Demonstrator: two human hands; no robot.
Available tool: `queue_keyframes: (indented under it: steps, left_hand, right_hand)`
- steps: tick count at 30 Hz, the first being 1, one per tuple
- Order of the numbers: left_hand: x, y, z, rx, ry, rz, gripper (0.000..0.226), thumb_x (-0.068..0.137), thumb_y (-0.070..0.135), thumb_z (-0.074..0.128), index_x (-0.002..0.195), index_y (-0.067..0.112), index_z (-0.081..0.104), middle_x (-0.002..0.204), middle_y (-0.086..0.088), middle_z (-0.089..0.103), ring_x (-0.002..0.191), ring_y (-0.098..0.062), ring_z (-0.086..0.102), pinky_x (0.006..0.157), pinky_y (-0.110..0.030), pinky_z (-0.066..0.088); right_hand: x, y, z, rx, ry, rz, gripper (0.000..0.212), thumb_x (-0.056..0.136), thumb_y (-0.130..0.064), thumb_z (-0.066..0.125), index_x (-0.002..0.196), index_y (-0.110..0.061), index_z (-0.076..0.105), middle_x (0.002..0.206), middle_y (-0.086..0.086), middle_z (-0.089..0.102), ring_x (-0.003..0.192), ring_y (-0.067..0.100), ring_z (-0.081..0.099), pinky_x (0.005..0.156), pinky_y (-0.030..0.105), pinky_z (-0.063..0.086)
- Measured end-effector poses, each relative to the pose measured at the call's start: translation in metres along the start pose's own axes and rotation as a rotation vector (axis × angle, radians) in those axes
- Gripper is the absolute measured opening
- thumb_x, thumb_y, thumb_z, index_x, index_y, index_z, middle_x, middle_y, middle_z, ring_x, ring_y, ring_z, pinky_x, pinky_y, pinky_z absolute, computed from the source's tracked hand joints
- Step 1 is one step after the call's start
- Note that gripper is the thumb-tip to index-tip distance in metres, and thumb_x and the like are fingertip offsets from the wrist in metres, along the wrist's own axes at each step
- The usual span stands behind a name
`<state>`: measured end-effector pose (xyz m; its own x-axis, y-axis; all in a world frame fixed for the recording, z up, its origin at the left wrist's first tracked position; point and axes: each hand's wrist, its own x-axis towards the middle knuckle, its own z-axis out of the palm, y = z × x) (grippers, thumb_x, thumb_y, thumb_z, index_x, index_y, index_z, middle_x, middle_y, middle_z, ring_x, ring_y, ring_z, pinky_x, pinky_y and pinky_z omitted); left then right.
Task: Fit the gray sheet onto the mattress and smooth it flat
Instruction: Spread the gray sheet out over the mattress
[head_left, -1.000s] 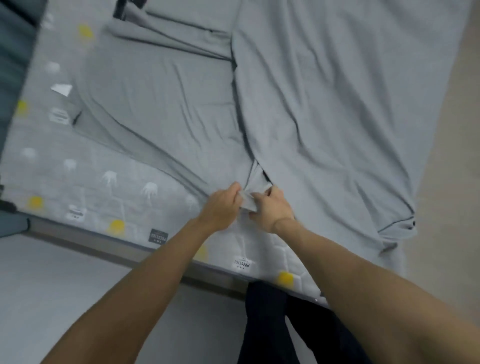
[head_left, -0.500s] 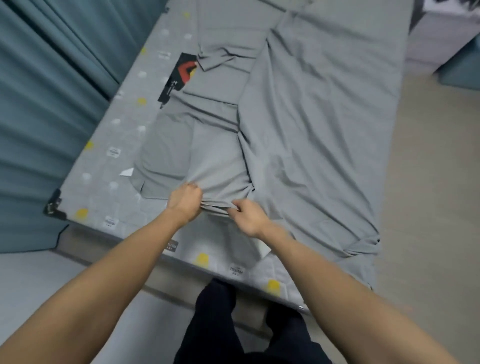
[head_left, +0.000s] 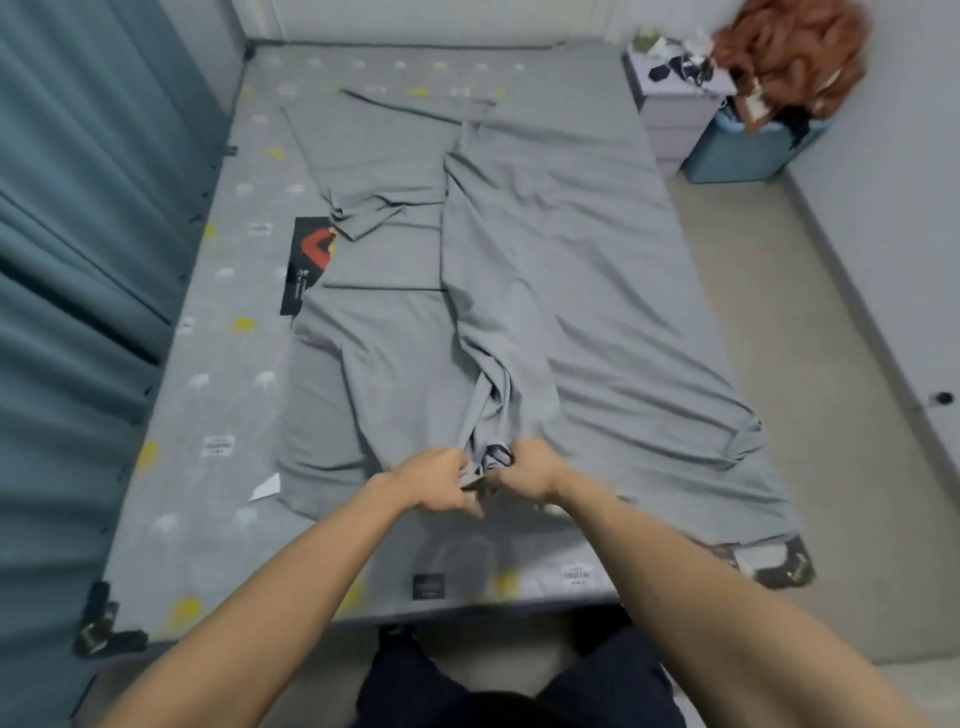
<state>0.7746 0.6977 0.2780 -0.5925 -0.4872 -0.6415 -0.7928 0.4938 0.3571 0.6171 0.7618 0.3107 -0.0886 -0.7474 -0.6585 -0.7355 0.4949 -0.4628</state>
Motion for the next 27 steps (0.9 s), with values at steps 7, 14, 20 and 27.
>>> queue_keyframes:
  steps: [7,14,20,27]
  left_hand:
    - [-0.041,-0.132,0.0,0.176,0.222,-0.137,0.021,0.077,0.015,0.057,0.093,0.011,0.069,0.108,-0.012,0.067,0.105,-0.033,0.062,0.084,-0.038,0.053]
    - [-0.111,-0.155,-0.007,-0.109,0.094,-0.066,0.02,0.075,0.03,0.047,0.058,0.019,0.046,0.075,-0.012,0.066,0.075,-0.032,0.062,0.057,-0.033,0.039]
    - [-0.144,-0.172,0.006,-0.11,-0.298,-0.029,0.042,0.069,0.053,0.073,0.084,0.016,0.06,0.078,-0.001,0.065,0.074,-0.022,0.062,0.064,-0.036,0.047]
    - [-0.147,-0.231,0.003,-0.294,-0.159,-0.002,0.019,0.064,0.007,0.071,0.071,0.021,0.06,0.066,0.007,0.056,0.062,-0.008,0.05,0.056,-0.026,0.04]
  right_hand:
    - [-0.028,-0.065,0.053,0.044,-0.129,0.077,0.02,0.089,-0.032,0.057,0.085,-0.014,0.063,0.082,0.008,0.064,0.079,0.025,0.061,0.059,0.026,0.039]
    - [-0.011,-0.078,0.106,-0.068,-0.346,0.056,0.079,0.068,-0.073,0.066,0.126,-0.02,0.059,0.119,0.002,0.067,0.104,0.023,0.063,0.093,0.034,0.049]
    - [0.005,-0.142,0.125,-0.191,-0.464,-0.141,0.099,0.066,-0.038,0.084,0.15,-0.024,0.033,0.13,0.002,0.062,0.12,0.025,0.056,0.106,0.036,0.043]
    - [0.0,-0.205,0.184,-0.241,-0.383,-0.172,0.044,0.086,-0.026,0.073,0.125,-0.012,0.058,0.124,0.014,0.065,0.114,0.031,0.06,0.081,0.029,0.04]
